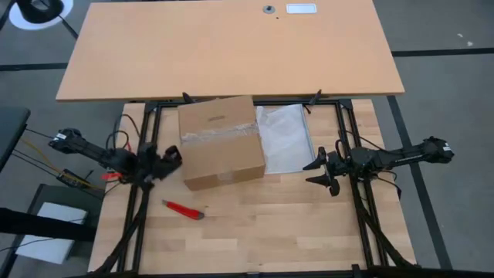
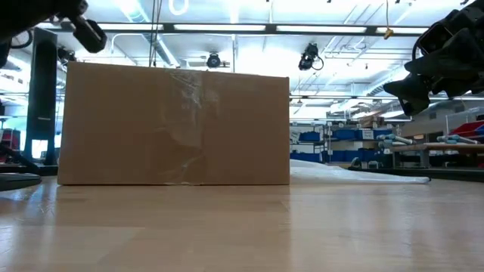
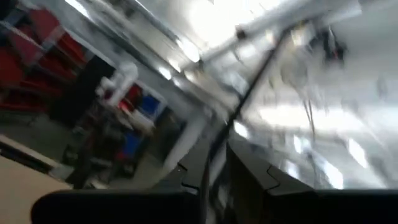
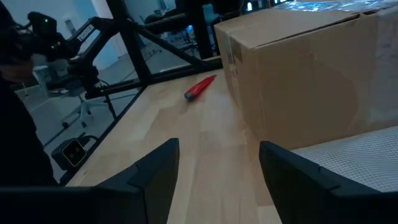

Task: Unpack boxes
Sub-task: Open the cardboard box using the cutter

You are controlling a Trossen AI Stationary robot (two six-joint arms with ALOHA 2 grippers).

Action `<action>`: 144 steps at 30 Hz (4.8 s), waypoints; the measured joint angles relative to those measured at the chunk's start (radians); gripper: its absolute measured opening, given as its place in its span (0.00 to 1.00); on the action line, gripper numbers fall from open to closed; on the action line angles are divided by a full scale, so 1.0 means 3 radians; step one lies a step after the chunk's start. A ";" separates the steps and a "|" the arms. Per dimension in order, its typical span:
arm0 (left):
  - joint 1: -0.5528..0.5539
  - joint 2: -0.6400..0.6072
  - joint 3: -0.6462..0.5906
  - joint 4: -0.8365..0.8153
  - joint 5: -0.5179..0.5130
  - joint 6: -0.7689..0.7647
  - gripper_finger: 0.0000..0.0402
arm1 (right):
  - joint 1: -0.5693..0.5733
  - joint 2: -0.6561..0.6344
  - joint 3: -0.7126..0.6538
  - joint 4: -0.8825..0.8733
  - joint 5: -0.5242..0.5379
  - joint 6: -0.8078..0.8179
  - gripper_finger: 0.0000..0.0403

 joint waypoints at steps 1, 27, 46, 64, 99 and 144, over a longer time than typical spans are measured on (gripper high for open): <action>0.0000 0.0003 0.0039 0.0022 -0.0117 -0.0042 0.16 | 0.0000 0.0000 0.0000 0.0000 0.0000 0.0000 0.56; -0.0681 0.3111 0.3954 -0.5277 -0.0069 -0.3257 0.01 | 0.0000 -0.0001 0.0000 0.0006 0.0000 0.0000 0.56; -0.1255 0.3793 0.3946 -0.6909 0.0437 -0.5631 0.18 | 0.0000 0.0000 0.0001 0.0011 0.0001 0.0000 0.56; -0.1179 0.3792 0.3288 -0.6859 0.0871 -0.5975 0.65 | 0.0000 -0.0001 0.0001 0.0013 0.0000 0.0000 0.56; -0.1181 0.3797 0.2492 -0.6345 0.0616 -0.5135 0.63 | 0.0000 0.0000 0.0002 0.0025 0.0000 0.0000 0.56; -0.1486 0.4275 0.2765 -0.6237 0.0587 -0.5670 0.57 | 0.0000 0.0000 0.0003 0.0102 0.0001 0.0001 0.56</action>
